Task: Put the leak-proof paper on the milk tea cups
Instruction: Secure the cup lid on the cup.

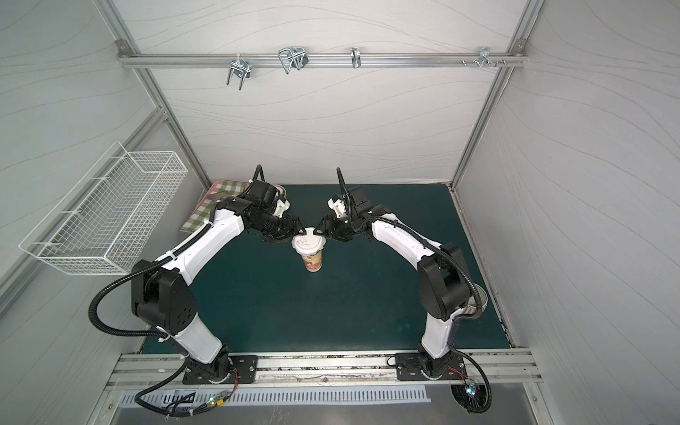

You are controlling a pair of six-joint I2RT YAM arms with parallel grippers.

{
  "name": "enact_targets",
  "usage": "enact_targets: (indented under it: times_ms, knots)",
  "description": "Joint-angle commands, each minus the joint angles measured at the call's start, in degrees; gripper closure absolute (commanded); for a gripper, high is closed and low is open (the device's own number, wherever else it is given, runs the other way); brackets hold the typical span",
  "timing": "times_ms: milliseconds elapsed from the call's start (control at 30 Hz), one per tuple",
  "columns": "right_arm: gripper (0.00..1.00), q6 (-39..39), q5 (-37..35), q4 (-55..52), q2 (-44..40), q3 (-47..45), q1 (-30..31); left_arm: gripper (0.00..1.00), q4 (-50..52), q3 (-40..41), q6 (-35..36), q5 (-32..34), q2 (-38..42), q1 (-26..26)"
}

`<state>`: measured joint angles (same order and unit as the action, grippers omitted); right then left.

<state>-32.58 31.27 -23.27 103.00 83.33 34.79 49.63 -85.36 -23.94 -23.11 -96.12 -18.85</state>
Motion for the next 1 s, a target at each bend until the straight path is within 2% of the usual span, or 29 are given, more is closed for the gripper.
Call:
enact_targets:
  times_ms: [0,967]
  knots:
    - [0.43,0.1,-0.3,-1.2,1.3,1.3,-0.3,0.22,0.6,-2.5,1.2,0.6,-0.8,0.4]
    - [0.43,0.2,-0.3,-2.0,2.6,-0.5,-0.7,0.23,0.0,-0.2,1.4,0.9,-1.9,0.8]
